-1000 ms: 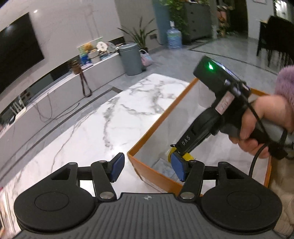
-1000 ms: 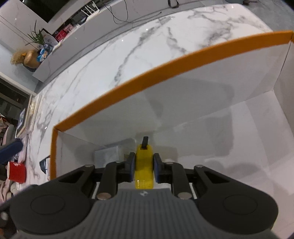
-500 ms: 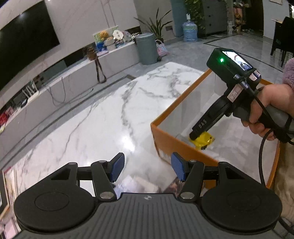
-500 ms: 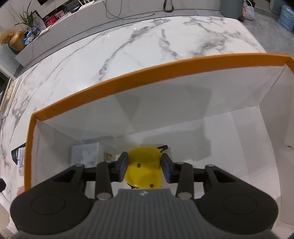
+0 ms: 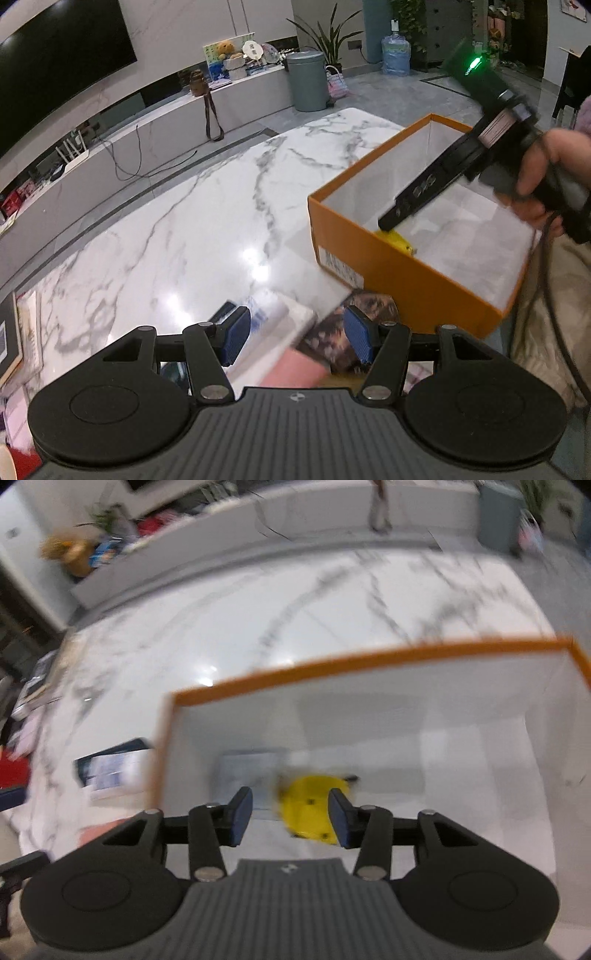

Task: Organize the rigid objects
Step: 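Grasp the brown cardboard cube with the left tool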

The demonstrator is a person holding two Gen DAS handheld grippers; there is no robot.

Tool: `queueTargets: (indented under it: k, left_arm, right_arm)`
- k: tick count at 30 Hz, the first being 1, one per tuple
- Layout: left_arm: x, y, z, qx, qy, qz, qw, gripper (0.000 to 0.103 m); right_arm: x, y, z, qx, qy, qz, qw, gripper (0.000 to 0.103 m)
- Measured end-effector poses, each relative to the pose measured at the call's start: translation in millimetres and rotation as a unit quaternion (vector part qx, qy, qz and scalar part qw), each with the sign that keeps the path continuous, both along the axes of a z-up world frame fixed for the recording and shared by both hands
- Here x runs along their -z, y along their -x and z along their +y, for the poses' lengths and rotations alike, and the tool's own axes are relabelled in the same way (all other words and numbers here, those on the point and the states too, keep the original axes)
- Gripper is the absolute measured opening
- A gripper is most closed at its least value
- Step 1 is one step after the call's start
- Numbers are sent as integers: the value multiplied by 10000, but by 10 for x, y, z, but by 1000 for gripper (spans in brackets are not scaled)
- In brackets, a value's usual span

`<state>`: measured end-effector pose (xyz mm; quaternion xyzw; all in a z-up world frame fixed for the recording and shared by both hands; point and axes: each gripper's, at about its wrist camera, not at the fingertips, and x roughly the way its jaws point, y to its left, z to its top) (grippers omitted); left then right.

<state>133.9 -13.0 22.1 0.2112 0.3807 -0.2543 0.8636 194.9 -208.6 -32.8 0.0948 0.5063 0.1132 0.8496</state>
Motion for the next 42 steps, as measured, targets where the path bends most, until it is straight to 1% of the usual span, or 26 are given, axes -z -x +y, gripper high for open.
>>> queueTargets:
  k: [2, 4, 7, 9, 11, 13, 15, 17, 19, 20, 22, 23, 24, 27, 29, 31, 35, 37, 39, 42]
  left_arm:
    - [-5, 74, 56, -113, 40, 71, 9999, 69]
    - [6, 149, 135, -347, 58, 179, 9992, 69]
    - [30, 256, 256, -735, 143, 301, 9967, 69]
    - [34, 334, 321, -915, 189, 280, 9952, 69]
    - [37, 417, 376, -968, 303, 255, 9945, 68]
    - [53, 487, 404, -878, 397, 326, 9948, 68]
    - [87, 559, 405, -704, 442, 266, 9962, 68]
    - [139, 609, 418, -446, 551, 211, 9973, 68]
    - [208, 631, 460, -314, 690, 206, 9969, 70]
    - [250, 638, 465, -273, 699, 178, 9970, 71]
    - [352, 669, 487, -211, 650, -24, 9977, 73]
    - [391, 675, 490, -183, 625, -79, 9978, 77]
    - [450, 672, 489, -142, 598, -78, 9981, 81]
    - [571, 622, 468, -18, 590, 84, 9982, 82]
    - [632, 572, 430, 65, 550, 171, 9983, 82]
    - [699, 499, 394, 93, 521, 287, 9982, 82]
    - [811, 375, 392, 15, 656, 659, 9957, 82]
    - [856, 320, 405, -78, 737, 778, 9942, 80]
    - [892, 277, 427, -152, 847, 865, 9925, 76]
    - [917, 253, 405, -164, 902, 924, 9915, 74]
  right_arm:
    - [-168, 168, 124, -279, 14, -322, 9991, 53]
    - [-315, 325, 268, -557, 40, -594, 9967, 58]
    - [-497, 578, 531, -1018, 83, -975, 9900, 60]
    - [-586, 744, 725, -1347, 83, -1164, 9840, 60]
    - [-621, 880, 907, -1641, 104, -1265, 9782, 60]
    - [-624, 1005, 1076, -1815, 183, -1305, 9745, 59]
    - [-585, 1097, 1214, -1841, 274, -1320, 9736, 57]
    - [-501, 1178, 1281, -1788, 310, -1278, 9751, 52]
    - [-402, 1234, 1328, -1750, 416, -1260, 9756, 46]
    - [-350, 1266, 1356, -1737, 476, -1256, 9756, 45]
    - [-240, 1305, 1396, -1730, 564, -1218, 9757, 36]
    - [-195, 1309, 1392, -1685, 561, -1173, 9771, 35]
    - [-152, 1320, 1379, -1614, 529, -1134, 9789, 33]
    - [-84, 1264, 1362, -1393, 367, -1006, 9845, 24]
    - [-51, 1224, 1381, -1360, 291, -959, 9856, 22]
    - [-16, 1199, 1423, -1365, 346, -971, 9853, 21]
    - [45, 1172, 1428, -1279, 376, -1001, 9860, 21]
    - [70, 1161, 1412, -1279, 291, -1014, 9862, 21]
    - [67, 1151, 1410, -1308, 293, -1049, 9854, 22]
    - [81, 1129, 1427, -1400, 293, -1071, 9839, 22]
